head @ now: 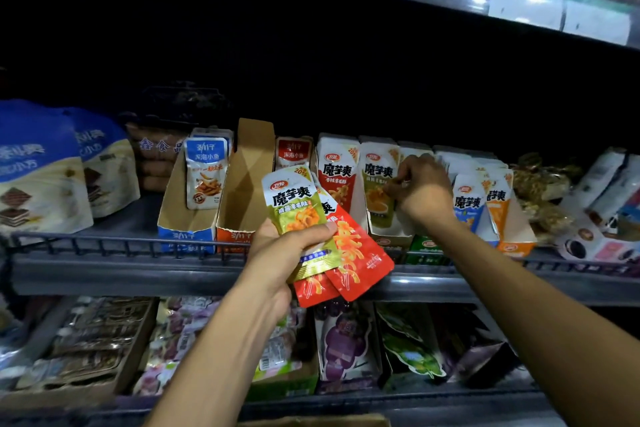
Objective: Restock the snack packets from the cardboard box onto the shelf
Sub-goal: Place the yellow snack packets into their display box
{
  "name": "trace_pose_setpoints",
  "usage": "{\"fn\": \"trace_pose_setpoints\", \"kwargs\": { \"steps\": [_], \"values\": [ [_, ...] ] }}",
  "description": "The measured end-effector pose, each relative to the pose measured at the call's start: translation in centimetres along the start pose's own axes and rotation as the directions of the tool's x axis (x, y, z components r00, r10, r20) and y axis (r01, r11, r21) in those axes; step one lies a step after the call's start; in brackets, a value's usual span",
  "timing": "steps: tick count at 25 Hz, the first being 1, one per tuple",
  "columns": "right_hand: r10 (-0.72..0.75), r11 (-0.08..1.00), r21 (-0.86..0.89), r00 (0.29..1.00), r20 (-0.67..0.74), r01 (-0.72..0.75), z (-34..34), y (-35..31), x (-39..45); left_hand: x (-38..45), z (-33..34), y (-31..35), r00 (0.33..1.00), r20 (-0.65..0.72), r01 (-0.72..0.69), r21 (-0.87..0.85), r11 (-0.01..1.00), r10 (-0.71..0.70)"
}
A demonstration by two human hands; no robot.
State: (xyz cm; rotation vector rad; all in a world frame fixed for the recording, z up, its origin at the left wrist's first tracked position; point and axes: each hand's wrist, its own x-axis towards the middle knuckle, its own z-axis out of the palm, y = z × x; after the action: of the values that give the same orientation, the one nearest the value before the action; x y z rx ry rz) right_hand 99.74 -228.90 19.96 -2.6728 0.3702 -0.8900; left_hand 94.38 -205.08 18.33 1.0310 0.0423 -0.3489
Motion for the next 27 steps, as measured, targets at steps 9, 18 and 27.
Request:
{"fn": "trace_pose_setpoints", "kwargs": {
  "steps": [9, 18, 27],
  "values": [
    [-0.108, 0.861, 0.509, 0.975, 0.192, -0.005, -3.8, -5.4, -4.8, 0.4, 0.0, 0.5, 0.999, -0.035, -0.023, -0.038, 0.999, 0.022],
    [-0.134, 0.707, 0.558, 0.692, 0.709, -0.435, -6.1, -7.0, -5.3, -0.3, -0.2, 0.4, 0.998, -0.053, -0.042, -0.080, 0.996, 0.037],
    [0.025, 0.667, 0.600, 0.819, 0.573, -0.441, -6.0, -7.1, -3.7, -0.3, -0.6, 0.6, 0.995, -0.077, -0.062, -0.030, 0.998, 0.059]
  ]
}}
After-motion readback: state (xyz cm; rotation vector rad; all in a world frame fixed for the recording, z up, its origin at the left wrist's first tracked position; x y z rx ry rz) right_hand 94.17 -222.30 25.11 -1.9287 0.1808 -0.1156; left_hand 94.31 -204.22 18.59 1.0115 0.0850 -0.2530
